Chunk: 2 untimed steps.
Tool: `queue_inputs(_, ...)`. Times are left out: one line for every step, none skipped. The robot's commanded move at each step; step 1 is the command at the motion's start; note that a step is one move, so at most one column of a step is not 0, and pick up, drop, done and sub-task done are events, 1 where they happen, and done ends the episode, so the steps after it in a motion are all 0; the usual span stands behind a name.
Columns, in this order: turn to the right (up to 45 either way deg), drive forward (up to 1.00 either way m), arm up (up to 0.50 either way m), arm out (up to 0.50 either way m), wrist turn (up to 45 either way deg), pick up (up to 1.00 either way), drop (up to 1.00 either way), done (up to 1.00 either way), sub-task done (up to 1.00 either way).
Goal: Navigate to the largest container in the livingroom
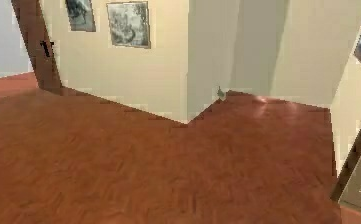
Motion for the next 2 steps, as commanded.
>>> queue_inputs(-45.0,0.00,0.00,0.00,0.0,0.00,0.00,0.00,0.00)
queue_inputs(-21.0,0.00,0.00,0.00,0.0,0.00,0.00,0.00,0.00)
